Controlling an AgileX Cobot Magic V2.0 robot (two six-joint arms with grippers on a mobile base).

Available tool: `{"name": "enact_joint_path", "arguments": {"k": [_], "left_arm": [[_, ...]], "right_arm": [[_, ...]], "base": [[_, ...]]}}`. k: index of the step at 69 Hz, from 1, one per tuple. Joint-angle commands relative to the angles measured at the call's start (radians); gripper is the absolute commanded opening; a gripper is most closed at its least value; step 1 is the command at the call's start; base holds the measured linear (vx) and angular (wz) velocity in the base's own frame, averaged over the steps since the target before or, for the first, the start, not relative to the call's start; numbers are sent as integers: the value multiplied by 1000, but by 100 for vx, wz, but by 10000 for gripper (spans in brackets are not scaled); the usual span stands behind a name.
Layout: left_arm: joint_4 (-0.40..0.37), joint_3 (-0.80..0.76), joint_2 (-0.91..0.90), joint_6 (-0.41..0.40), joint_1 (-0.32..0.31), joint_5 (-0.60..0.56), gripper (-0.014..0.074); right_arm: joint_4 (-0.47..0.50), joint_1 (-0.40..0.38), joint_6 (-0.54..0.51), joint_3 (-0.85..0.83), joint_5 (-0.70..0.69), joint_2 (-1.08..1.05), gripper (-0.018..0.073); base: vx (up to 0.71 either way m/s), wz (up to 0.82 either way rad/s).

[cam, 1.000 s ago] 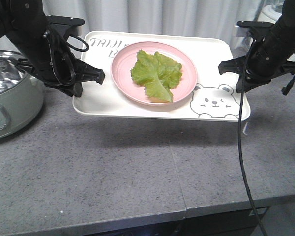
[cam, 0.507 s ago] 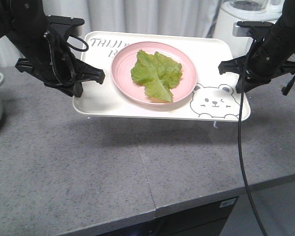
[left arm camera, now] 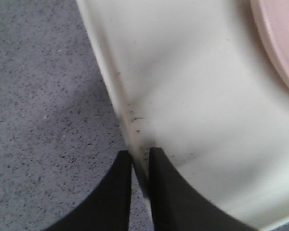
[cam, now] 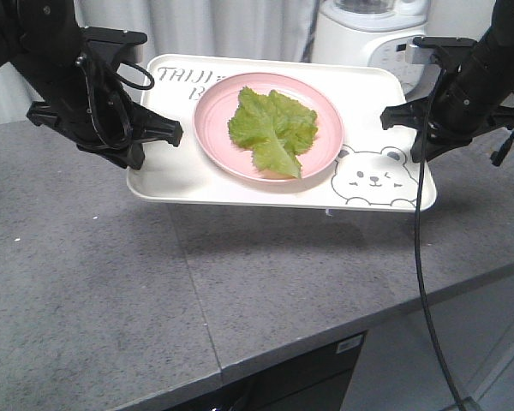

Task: Transfer vegetables to tray and serve
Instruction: 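Drive the base away from the counter holding the tray with both grippers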

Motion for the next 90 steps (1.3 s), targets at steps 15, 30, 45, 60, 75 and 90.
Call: {"name": "enact_joint_path", "arguments": {"k": [15, 30, 45, 60, 75, 90], "left_arm": [[-30, -35, -58, 25, -13, -37, -6], [-30, -35, -58, 25, -13, -37, -6], [-30, -35, -58, 25, -13, -37, -6], [-30, -35, -58, 25, -13, -37, -6], [-30, -35, -58, 25, -13, -37, -6], [-30, -35, -58, 25, -13, -37, -6]], "right_arm": [[15, 5, -29, -29, 18, -63, -6], [15, 5, -29, -29, 18, -63, -6], [15, 5, -29, -29, 18, -63, -6], [15, 5, -29, -29, 18, -63, -6], [15, 5, -29, -29, 18, -63, -6], [15, 5, -29, -29, 18, -63, -6]], "base": [[1, -26], [1, -27], [1, -27], [0, -26], [-1, -25], [-1, -24]]}}
